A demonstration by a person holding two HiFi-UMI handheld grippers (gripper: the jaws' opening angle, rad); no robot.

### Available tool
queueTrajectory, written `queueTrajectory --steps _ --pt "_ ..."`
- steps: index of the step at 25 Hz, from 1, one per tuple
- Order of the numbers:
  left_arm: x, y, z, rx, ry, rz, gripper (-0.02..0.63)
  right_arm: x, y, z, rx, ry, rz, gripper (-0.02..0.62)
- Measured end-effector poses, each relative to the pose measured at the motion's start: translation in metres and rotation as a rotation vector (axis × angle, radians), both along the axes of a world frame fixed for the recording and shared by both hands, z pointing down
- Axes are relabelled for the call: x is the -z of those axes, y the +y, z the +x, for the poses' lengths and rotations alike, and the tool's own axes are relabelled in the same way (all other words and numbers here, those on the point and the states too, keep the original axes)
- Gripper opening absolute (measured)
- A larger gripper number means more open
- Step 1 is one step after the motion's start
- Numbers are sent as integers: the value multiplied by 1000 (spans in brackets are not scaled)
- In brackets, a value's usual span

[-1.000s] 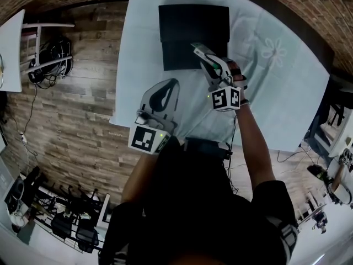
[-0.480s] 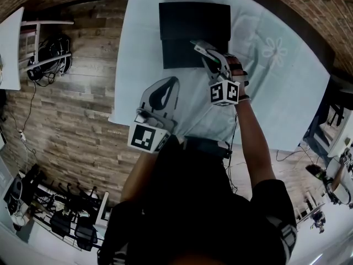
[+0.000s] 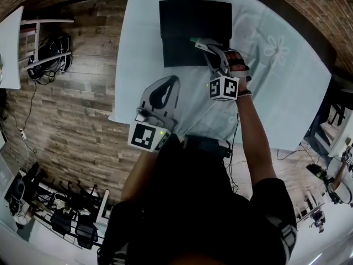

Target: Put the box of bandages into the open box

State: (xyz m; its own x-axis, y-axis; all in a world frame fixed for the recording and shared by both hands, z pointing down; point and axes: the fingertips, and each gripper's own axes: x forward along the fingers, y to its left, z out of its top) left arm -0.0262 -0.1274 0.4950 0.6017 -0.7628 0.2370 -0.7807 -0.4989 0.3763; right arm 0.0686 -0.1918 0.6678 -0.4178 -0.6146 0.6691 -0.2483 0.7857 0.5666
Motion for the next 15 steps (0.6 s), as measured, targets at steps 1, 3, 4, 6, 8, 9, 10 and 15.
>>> queueTrajectory --steps 1,3,4,6,8,9,10,15 --pt "0 0 0 -2 2 -2 40 -1 0 1 14 23 11 103" --pt "-2 1 3 -9 13 -13 40 -4 -1 3 39 64 30 103" --pt "-3 2 4 -13 23 -22 40 -6 -2 5 48 81 40 103" --pt "-6 2 6 -18 39 -38 40 -10 -4 8 57 108 55 103" --pt "-7 3 5 -18 40 -40 40 -10 -5 9 58 123 57 104" --pt "-6 3 5 -18 38 -39 40 -9 -5 8 59 127 56 104" --pt "-6 4 5 -18 37 -37 40 -10 -5 9 61 129 56 104" --pt "-6 5 2 -23 50 -42 40 -15 -3 6 58 118 33 114"
